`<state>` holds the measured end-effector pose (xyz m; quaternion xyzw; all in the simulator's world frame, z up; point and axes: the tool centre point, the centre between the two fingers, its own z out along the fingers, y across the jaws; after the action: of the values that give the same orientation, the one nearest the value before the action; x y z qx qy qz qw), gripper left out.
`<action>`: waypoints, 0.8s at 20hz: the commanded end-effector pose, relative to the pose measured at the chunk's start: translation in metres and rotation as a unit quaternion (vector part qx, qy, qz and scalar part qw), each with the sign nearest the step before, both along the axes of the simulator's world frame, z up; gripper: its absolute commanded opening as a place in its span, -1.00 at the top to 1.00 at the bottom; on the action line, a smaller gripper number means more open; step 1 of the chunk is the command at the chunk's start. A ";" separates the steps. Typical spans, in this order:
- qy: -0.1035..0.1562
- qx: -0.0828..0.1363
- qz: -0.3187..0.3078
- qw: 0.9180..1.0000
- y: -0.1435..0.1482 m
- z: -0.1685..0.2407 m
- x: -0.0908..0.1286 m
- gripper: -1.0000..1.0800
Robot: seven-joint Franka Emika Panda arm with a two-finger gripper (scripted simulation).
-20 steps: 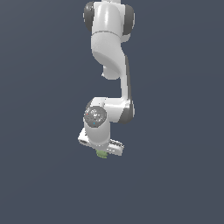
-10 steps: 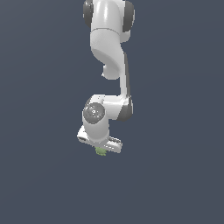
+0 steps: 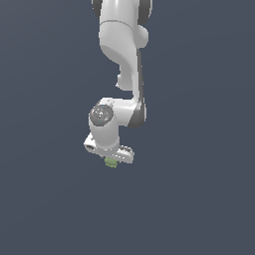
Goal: Pick up the object and move it to a goal position.
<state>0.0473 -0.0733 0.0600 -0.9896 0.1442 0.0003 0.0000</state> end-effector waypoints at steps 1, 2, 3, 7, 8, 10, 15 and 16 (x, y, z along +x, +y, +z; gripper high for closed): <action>0.000 0.000 0.000 1.000 -0.007 0.005 -0.014 1.00; 0.000 0.000 0.000 1.000 -0.010 0.007 -0.020 1.00; 0.000 0.000 0.000 1.000 -0.013 0.008 -0.026 1.00; 0.000 0.000 0.000 1.000 -0.026 0.017 -0.052 1.00; 0.000 0.000 0.000 1.000 -0.029 0.019 -0.058 1.00; 0.000 0.000 0.000 1.000 -0.036 0.023 -0.072 1.00; 0.000 0.000 0.000 1.000 -0.054 0.035 -0.109 1.00; 0.000 0.001 0.000 1.000 -0.058 0.038 -0.117 1.00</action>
<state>-0.0575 -0.1254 0.0939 -0.9895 0.1445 0.0003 0.0004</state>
